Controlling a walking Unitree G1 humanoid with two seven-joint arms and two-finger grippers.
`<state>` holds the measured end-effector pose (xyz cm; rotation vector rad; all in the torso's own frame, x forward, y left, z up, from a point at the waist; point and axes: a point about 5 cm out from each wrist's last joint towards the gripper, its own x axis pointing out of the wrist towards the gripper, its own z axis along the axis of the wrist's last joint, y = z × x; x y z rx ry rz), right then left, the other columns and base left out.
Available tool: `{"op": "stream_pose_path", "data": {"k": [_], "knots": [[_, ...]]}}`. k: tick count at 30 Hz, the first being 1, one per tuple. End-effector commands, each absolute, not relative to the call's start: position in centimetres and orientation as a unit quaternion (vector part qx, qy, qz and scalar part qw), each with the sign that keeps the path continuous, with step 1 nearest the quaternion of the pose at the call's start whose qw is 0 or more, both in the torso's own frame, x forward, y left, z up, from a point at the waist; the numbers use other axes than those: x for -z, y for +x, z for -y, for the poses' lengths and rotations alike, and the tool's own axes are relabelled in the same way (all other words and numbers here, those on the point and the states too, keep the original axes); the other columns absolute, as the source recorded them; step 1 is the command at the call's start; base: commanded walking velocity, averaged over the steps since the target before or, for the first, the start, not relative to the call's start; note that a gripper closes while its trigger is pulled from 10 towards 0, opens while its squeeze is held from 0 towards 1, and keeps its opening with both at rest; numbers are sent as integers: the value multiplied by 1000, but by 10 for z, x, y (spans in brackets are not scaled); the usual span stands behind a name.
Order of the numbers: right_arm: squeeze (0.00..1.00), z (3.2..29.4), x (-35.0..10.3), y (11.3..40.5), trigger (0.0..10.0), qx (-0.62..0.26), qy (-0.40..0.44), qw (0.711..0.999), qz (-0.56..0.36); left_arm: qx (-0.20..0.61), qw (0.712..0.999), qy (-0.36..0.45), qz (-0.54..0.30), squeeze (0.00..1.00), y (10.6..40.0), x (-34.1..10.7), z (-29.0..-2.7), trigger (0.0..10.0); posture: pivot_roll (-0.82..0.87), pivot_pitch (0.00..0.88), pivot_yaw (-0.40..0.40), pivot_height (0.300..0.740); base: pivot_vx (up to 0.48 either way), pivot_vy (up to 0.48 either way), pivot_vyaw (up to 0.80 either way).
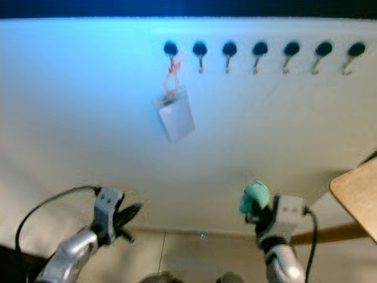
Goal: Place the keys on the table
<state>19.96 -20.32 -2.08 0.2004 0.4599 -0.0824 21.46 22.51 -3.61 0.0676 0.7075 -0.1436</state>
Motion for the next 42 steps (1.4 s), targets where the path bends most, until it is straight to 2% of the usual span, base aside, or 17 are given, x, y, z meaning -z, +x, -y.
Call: {"op": "stream_pose_path", "data": {"k": [1,4,5,6,7,11,21,23,31,42], "knots": [[0,206,50,178,0,65,97,942,-315,2,912,15,-410,0,189,59,-231,10000,2,48,38,740,0,0,0],[0,210,60,173,0,79,97,931,-343,1,911,-7,-411,0,187,62,-225,10000,6,40,33,740,0,0,0],[0,213,61,171,7176,90,102,928,-347,14,916,-18,-401,0,191,61,-218,10000,15,31,23,740,0,0,0],[0,213,61,171,7176,90,102,928,-347,14,916,-18,-401,0,191,61,-218,10000,15,31,23,740,0,0,0],[0,215,62,171,10000,99,111,927,-345,29,922,-29,-385,0,194,59,-211,10000,15,23,18,740,0,0,0],[0,217,64,172,10000,106,117,928,-337,41,930,-59,-359,0,200,58,-201,10000,15,0,5,740,0,0,0],[0,220,69,176,10000,112,52,933,-338,37,923,-42,-381,0,200,67,-194,10000,5,0,-2,740,0,0,0],[0,218,71,176,10000,105,72,929,-348,38,912,-32,-407,0,194,72,-195,10000,1,0,0,740,0,0,0],[0,215,74,175,10000,105,89,925,-353,28,914,7,-405,0,194,73,-198,10000,3,0,12,740,0,0,0],[0,210,80,168,10000,130,120,915,-362,40,913,8,-405,0,201,71,-195,10000,5,0,29,740,0,0,0]]}}
